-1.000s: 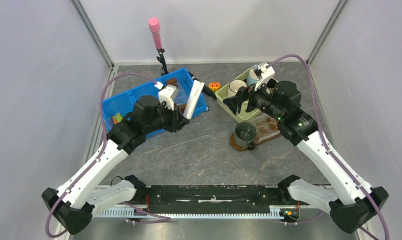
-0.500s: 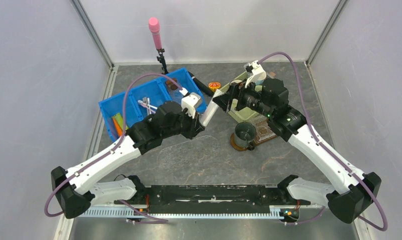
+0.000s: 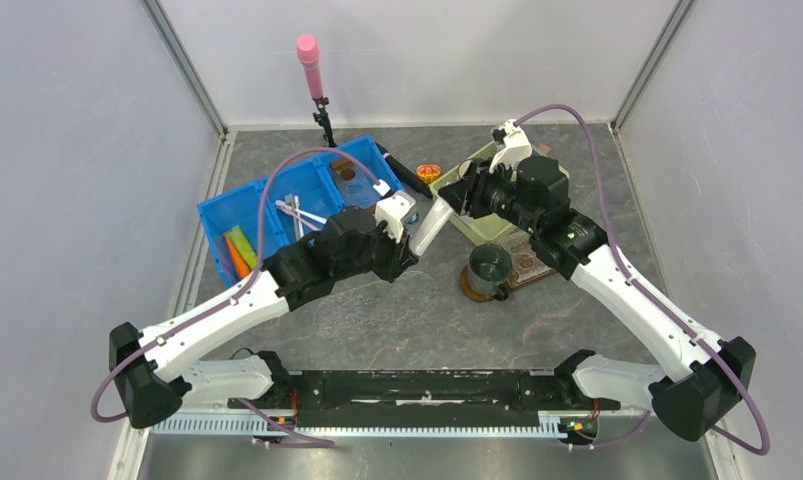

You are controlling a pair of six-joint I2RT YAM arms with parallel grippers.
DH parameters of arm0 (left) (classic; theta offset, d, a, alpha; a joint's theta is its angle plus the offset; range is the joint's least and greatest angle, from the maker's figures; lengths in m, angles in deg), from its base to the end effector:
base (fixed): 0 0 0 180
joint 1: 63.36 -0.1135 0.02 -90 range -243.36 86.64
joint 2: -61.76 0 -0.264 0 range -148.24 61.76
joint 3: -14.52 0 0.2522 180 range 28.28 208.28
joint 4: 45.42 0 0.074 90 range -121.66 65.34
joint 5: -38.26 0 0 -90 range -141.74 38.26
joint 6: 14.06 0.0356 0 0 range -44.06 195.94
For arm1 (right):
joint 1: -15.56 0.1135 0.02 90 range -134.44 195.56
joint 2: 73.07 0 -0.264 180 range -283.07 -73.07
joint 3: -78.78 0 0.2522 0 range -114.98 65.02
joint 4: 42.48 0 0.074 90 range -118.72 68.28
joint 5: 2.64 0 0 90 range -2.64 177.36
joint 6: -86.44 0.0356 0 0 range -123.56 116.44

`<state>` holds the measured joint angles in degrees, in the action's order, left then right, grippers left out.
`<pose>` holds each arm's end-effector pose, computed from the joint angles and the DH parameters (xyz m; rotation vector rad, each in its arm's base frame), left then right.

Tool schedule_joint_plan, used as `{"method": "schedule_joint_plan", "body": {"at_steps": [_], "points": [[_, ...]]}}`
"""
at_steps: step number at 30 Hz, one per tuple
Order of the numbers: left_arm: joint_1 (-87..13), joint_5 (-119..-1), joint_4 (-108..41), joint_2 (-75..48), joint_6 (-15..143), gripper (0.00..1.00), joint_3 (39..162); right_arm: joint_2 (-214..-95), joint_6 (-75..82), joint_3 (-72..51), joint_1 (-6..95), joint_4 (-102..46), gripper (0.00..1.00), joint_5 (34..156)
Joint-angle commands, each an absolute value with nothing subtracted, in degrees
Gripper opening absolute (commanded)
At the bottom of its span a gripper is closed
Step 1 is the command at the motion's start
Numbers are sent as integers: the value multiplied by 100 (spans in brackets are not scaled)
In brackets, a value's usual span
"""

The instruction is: Prepare toiletry sets of a toothbrush and toothpaste on the tray

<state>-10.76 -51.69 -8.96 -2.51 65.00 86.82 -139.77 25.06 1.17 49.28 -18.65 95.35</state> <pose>0.1528 -0.1998 0.3344 0.7599 1.9987 -0.6699 0.2216 0.1538 0.3793 -0.1885 1.8775 0.8894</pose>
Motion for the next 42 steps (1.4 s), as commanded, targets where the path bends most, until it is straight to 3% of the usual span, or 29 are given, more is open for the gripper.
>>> {"method": "schedule_joint_plan", "body": {"at_steps": [1, 7, 9, 14, 18, 22, 33, 42], "points": [[-984, -5004, -1372, -318, 6738, 2, 8966, -13843, 2578, 50, 4944, -1974, 36, 9378], [-975, -4929, -1477, -415, 6550, 3, 8894, -13731, 2572, 123, 4949, -2011, 6, 9354], [-975, -4943, -1487, -454, 6487, 9, 8883, -13682, 2537, 148, 4942, -2009, 0, 9295], [-979, -4942, -1529, -484, 6367, 37, 8842, -13564, 2422, 183, 4949, -2001, 0, 9248], [-975, -4826, -1618, -430, 6282, 69, 8744, -13415, 2258, 165, 4949, -1987, 0, 9127], [-975, -4524, -1597, -332, 6169, 87, 8684, -13235, 1986, 80, 4932, -1818, 0, 8808], [-1170, -3440, -1037, 62, 5955, 94, 8566, -12806, 970, -392, 4537, -884, 0, 7336], [-2927, -3838, -425, 841, 5533, 100, 8102, -12561, 454, -339, 3839, -608, 0, 6611]]}}
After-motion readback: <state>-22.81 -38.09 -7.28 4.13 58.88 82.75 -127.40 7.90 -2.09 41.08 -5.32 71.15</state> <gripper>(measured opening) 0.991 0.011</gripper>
